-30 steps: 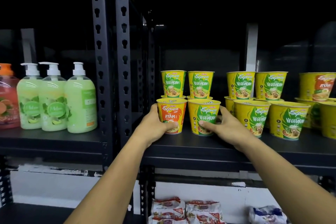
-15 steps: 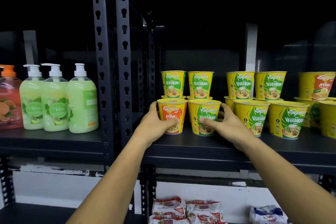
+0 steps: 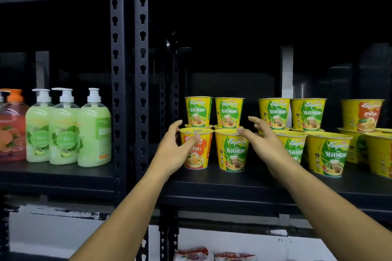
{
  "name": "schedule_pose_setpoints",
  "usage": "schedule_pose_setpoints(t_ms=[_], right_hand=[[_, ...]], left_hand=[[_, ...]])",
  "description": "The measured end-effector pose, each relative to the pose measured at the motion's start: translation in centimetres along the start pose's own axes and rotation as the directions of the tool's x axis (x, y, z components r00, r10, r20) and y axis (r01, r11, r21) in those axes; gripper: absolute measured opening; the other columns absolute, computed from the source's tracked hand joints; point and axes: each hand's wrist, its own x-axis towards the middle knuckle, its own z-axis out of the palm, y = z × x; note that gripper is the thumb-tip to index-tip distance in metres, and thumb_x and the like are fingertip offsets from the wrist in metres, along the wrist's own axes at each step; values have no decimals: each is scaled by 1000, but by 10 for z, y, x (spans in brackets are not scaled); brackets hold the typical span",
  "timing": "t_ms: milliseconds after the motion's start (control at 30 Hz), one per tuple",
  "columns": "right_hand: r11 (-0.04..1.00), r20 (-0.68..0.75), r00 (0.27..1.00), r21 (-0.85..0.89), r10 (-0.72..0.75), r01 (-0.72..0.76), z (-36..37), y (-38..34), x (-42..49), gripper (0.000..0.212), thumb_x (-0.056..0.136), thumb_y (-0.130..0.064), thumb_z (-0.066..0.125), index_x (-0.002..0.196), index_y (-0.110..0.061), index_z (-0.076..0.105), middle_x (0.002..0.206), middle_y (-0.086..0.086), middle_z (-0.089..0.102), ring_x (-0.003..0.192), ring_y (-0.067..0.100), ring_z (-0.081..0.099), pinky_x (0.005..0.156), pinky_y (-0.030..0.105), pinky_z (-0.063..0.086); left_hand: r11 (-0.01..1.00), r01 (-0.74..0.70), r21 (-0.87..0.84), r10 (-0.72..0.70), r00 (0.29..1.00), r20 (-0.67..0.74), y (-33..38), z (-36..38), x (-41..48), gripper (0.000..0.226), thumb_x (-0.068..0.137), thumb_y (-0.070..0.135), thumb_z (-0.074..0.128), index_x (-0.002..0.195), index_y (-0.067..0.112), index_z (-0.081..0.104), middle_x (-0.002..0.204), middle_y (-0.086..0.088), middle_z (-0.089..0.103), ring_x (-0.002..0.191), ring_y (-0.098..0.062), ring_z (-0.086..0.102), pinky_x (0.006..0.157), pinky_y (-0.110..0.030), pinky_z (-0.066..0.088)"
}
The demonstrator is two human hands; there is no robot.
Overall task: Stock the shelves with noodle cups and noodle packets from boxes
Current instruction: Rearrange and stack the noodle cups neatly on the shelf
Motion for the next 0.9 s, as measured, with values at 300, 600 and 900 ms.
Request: schedule_pose_setpoints(t_ms=[300,600,900], right_hand=[[921,109,940,-267,322,-285,9,-28,81,80,75,-39,89,139,-10,50,127,8,66,105,24,63,89,37,48],[865,171,893,-377,417,-332,24,-25,123,97,56,-29,100,132,-5,44,118,14,64,96,31,66,77,40,57],[849,136,898,-412,418,-332,30,-19,131,127,62,-28,98,154,-12,13,127,16,53,116,36,60,96,50,54]], left_hand=[[972,221,85,-221,975,0,42,3,70,82,90,44,75,158,24,32,142,-4,54,90,-6,59,71,-28,45],[887,409,214,-437,893,106,35,13,118,56,79,31,89,119,10,56,103,-8,75,89,-25,76,87,-45,62],[867,382,321,-456,868,196,26,12,127,27,86,30,83,102,9,75,88,-6,80,84,-23,78,81,-38,62]])
